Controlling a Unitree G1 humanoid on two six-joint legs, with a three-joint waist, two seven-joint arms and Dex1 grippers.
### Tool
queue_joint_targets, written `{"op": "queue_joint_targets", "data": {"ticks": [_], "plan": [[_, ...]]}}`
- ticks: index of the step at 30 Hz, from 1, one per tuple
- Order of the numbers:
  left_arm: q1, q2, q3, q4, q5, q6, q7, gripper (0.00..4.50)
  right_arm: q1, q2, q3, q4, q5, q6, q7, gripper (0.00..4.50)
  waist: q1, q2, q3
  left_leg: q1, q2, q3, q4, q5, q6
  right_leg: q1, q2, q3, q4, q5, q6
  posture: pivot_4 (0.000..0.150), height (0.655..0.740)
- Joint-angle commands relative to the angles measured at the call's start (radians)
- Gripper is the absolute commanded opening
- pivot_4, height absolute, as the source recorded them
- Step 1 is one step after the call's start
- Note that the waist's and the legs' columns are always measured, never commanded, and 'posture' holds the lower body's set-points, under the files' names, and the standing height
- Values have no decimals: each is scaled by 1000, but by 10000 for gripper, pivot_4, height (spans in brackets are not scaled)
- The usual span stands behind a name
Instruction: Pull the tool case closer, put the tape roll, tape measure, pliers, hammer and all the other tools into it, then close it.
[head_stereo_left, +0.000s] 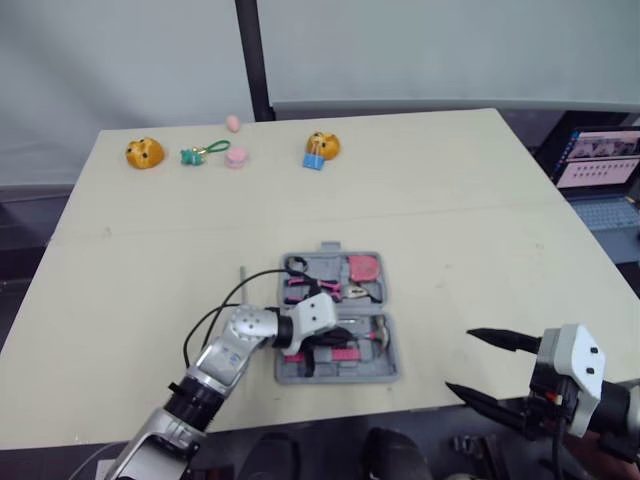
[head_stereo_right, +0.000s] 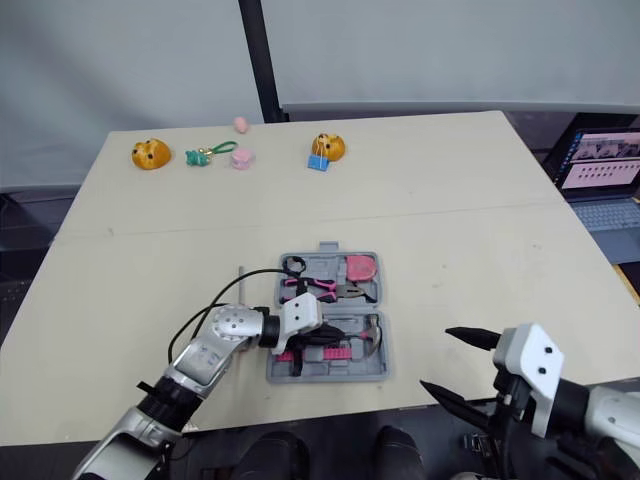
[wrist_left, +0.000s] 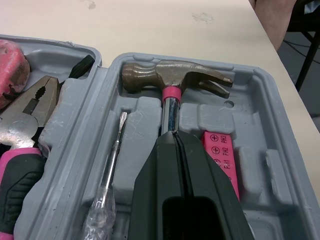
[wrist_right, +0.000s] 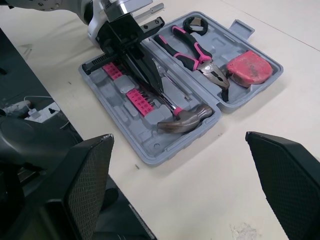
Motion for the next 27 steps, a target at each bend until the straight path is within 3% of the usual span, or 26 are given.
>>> {"op": "queue_joint_targets", "data": {"ticks": [1, 17, 21, 27], "plan": [[39, 19, -66, 98, 60, 21, -8, 305, 7, 6, -38, -34, 20, -4, -3, 45000, 0, 0, -1, 0, 0, 0, 0, 0, 0, 0, 0, 0, 0, 0, 0, 1500, 7400], [21, 2, -102, 206, 108, 9, 50, 305, -3, -1, -34, -26, 17, 1, -3, 45000, -1, 3, -8, 9, 0, -3, -1, -3, 0, 9, -1, 1, -7, -1, -1, 1500, 7400], [40, -3, -24, 116, 17, 43, 34, 305, -5, 0, -26, -20, 11, -5, 0, 45000, -4, 3, -8, 10, 1, -3, -1, -4, 0, 9, -1, 1, -7, -1, -2, 1500, 7400], [55, 44, 194, -180, -217, 194, 4, 305, -27, -3, 5, -5, 0, -23, 14, 45000, -28, 3, 1, 9, 3, -3, -4, -4, -3, 6, 0, -1, -6, -2, -3, 1500, 7400]]}}
